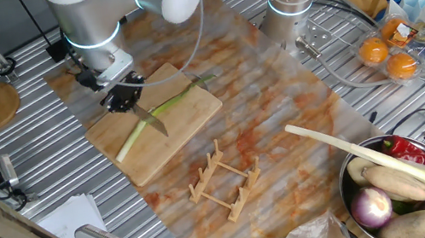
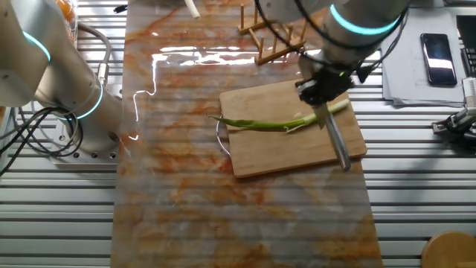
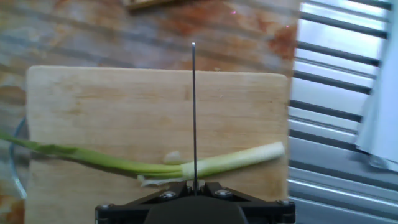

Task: Chop the scallions

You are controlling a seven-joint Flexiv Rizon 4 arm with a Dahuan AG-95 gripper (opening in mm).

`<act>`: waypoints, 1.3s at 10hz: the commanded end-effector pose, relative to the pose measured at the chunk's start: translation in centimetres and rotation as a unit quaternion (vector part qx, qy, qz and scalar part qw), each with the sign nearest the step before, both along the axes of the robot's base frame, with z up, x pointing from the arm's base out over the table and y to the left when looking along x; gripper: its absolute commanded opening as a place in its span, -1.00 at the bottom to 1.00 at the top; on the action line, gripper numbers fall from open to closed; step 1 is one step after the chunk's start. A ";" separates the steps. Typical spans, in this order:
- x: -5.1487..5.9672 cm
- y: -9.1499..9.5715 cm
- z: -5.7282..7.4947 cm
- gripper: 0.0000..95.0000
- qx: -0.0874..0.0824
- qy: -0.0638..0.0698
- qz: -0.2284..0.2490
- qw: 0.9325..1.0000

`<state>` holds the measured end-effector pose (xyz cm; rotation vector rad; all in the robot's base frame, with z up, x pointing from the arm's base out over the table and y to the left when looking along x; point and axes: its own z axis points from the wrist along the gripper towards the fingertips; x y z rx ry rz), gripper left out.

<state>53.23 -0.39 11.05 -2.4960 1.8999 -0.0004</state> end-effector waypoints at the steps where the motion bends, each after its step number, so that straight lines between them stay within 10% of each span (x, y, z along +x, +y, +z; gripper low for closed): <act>1: 0.3 0.0 -0.9 -1.00 -0.007 -0.021 -0.016 1.000; 13: 0.3 0.8 -4.4 -1.00 -0.008 -0.004 0.050 0.999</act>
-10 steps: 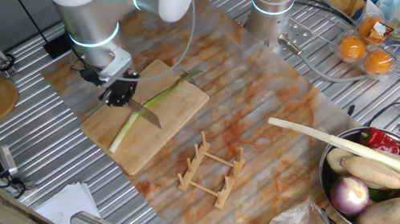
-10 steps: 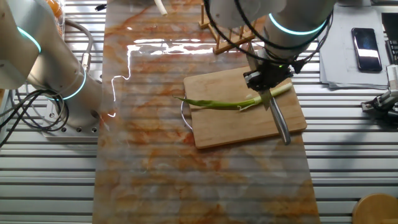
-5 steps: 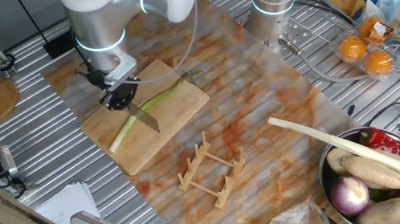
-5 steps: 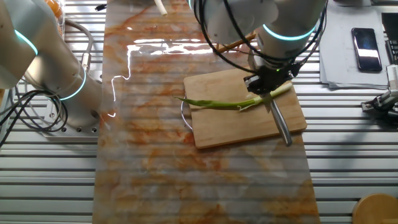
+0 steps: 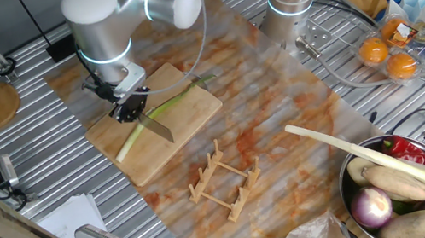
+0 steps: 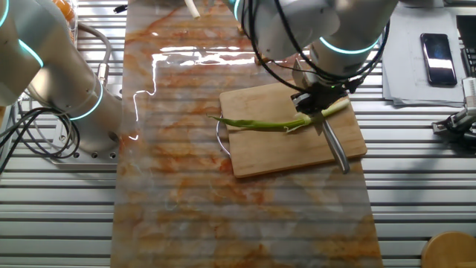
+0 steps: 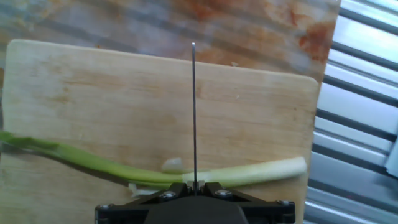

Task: Chop the scallions

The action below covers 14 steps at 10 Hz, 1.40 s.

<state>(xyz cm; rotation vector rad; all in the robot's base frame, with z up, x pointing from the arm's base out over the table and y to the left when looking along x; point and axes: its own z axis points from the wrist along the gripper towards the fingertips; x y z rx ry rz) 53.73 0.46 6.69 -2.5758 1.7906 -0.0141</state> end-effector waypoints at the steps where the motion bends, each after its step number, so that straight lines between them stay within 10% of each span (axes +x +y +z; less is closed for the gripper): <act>1: -0.4 -0.1 -0.2 -1.00 -0.005 -0.001 0.007 1.000; 14: -1.7 0.1 -2.5 -1.00 -0.020 -0.012 0.021 1.000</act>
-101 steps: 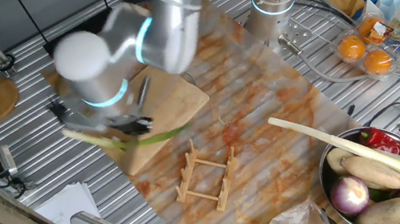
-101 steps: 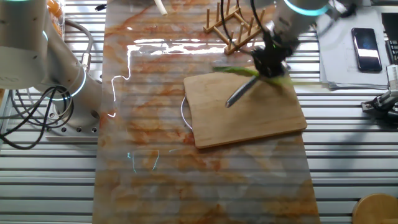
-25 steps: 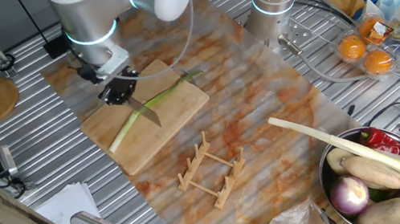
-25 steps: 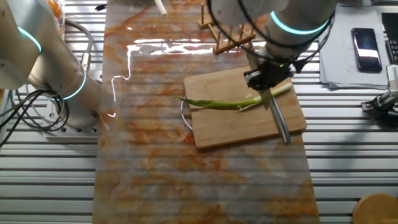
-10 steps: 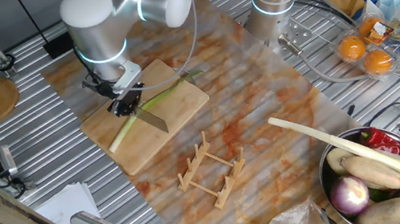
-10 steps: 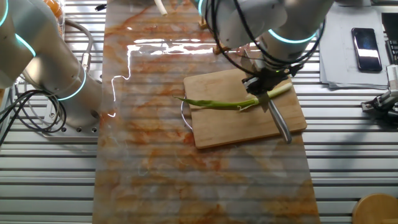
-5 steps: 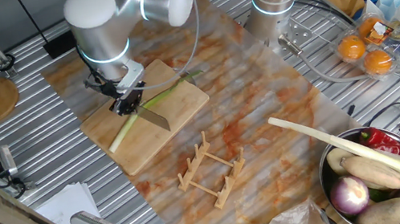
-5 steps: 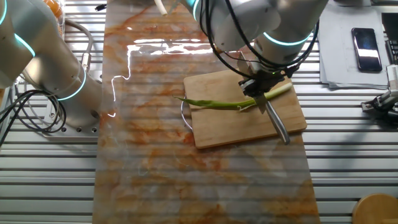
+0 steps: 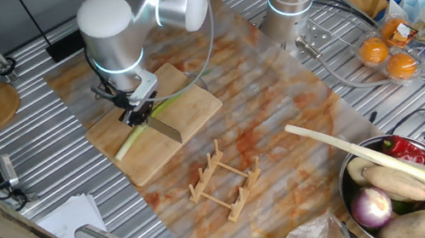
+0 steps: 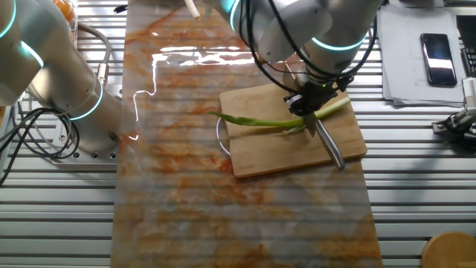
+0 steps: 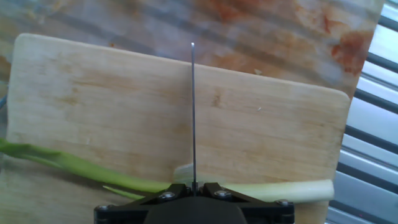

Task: Chop the scallions

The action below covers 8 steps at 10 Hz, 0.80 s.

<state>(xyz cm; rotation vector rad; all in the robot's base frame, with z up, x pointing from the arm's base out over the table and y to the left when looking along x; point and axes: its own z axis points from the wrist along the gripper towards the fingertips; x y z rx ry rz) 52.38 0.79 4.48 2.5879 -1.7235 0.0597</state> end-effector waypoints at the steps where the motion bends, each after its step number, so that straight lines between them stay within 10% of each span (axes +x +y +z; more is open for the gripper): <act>1: -0.5 -0.4 -0.3 -1.00 0.003 -0.014 0.005 1.000; 5: 0.2 -1.0 -1.3 -1.00 0.010 -0.019 0.005 1.000; 8: 0.7 -1.2 -2.2 -1.00 0.022 0.009 0.001 1.000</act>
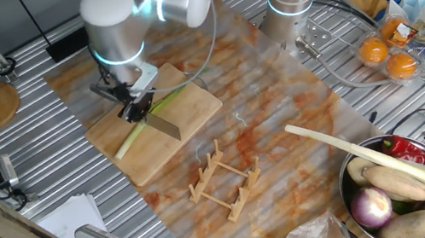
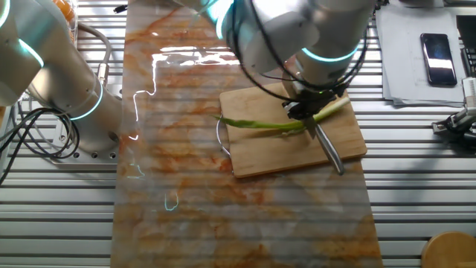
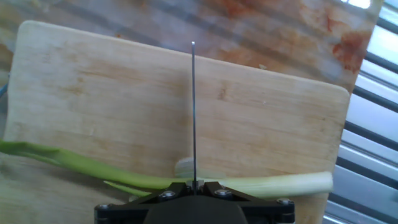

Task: Chop the scallions

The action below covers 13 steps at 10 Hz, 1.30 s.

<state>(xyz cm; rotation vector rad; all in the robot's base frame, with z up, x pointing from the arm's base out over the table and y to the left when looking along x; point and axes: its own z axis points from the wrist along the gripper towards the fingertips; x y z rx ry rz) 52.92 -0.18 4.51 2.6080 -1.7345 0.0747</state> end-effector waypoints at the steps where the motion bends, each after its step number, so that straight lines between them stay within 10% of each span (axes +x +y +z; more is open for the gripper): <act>1: 0.1 -0.3 -2.4 -1.00 0.012 0.023 0.011 1.000; 4: 0.0 -0.6 -2.6 -1.00 0.041 0.023 0.019 0.999; 6: 0.1 -0.5 -3.0 -1.00 0.068 0.049 0.008 0.996; 11: 0.2 2.5 -4.1 -1.00 0.061 0.063 0.004 0.996; 13: -0.3 3.6 -4.0 -1.00 0.024 0.063 0.007 0.998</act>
